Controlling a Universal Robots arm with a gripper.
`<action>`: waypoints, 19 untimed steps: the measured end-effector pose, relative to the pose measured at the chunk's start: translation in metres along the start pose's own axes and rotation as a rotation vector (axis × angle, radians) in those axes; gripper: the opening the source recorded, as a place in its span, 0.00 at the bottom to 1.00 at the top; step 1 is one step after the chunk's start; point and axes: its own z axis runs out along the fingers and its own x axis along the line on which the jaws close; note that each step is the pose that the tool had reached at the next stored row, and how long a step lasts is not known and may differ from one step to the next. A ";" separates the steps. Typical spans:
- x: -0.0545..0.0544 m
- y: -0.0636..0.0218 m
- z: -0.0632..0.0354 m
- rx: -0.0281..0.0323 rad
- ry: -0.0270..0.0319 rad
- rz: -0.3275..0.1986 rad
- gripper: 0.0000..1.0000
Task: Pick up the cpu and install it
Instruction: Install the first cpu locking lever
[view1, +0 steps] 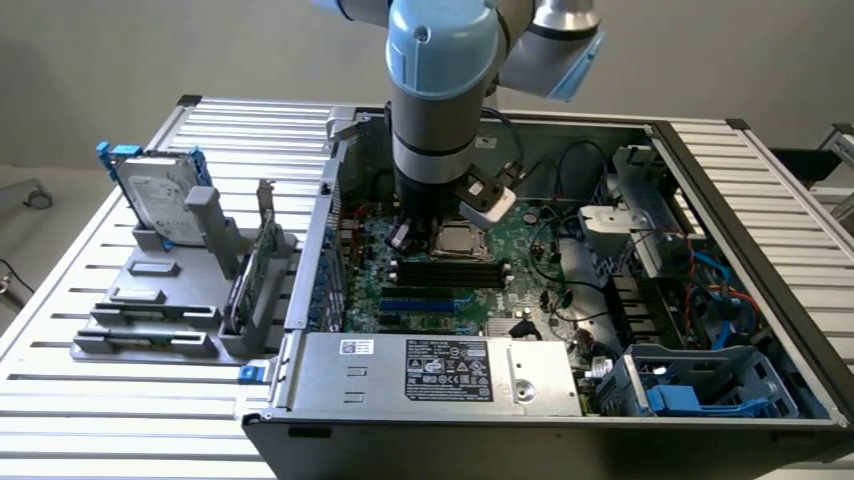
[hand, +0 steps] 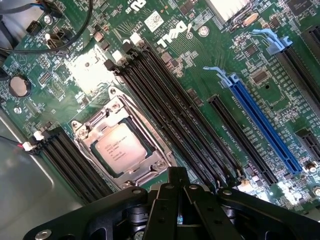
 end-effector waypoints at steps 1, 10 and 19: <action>0.000 -0.0001 0.0005 0.0006 0.0009 0.000 0.11; -0.003 -0.0011 0.0085 0.0038 0.0082 0.000 0.11; -0.003 -0.0024 0.0138 0.0070 0.0155 -0.001 0.11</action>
